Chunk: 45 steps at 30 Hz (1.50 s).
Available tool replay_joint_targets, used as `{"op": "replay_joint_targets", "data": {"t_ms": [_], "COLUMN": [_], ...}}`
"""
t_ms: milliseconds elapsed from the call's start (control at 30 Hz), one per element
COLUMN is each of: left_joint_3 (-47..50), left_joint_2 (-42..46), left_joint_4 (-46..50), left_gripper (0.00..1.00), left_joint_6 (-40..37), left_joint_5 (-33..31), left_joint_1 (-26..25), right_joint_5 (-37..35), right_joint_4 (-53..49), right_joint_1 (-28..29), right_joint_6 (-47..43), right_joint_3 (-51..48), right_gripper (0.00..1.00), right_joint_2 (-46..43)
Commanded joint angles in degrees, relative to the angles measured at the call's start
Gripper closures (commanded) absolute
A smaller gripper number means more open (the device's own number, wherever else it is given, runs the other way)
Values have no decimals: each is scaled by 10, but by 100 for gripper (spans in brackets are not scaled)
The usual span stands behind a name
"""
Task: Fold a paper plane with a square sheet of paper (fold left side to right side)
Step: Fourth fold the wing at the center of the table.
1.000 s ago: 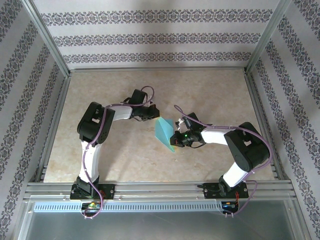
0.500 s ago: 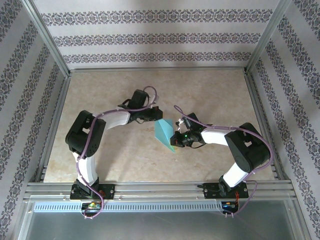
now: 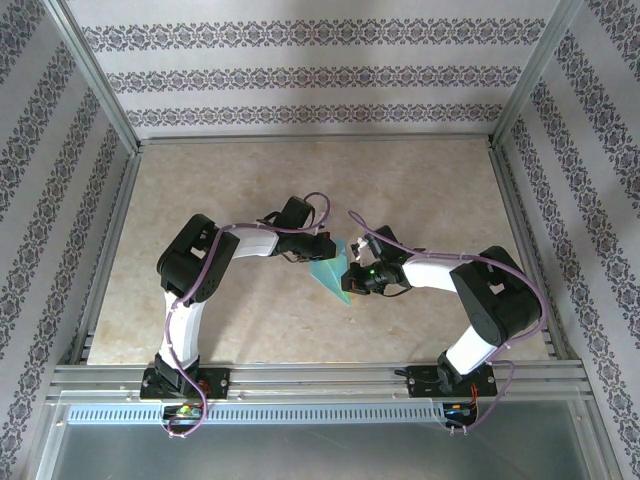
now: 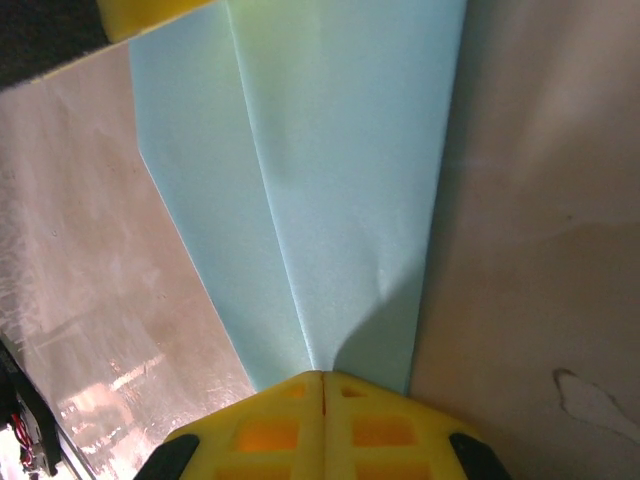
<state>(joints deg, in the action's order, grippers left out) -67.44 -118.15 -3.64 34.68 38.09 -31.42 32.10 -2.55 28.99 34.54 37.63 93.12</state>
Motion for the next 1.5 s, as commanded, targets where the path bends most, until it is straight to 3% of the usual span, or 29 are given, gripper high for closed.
{"op": "replay_joint_targets", "data": {"t_ms": [0,300,600,1133,1467], "left_joint_3": [-1,3,1,-1,-10], "left_joint_2": [-16,-27,-30,-32,-39], "left_joint_4": [10,18,17,24,44], "left_gripper": [99,100,100,100,100], "left_joint_6": [2,0,-1,-5,-10], "left_joint_5": [-30,-43,-39,-40,-51], "left_joint_1": [3,3,3,3,5], "right_joint_5": [-31,4,-36,-88,-90], "right_joint_4": [-82,-38,33,31,-52], "right_joint_1": [-3,3,24,26,33], "right_joint_6": [6,48,76,64,34], "right_joint_3": [-8,33,78,89,75], "right_gripper": [100,100,100,100,100], "right_joint_2": [-7,-56,22,71,59]}}
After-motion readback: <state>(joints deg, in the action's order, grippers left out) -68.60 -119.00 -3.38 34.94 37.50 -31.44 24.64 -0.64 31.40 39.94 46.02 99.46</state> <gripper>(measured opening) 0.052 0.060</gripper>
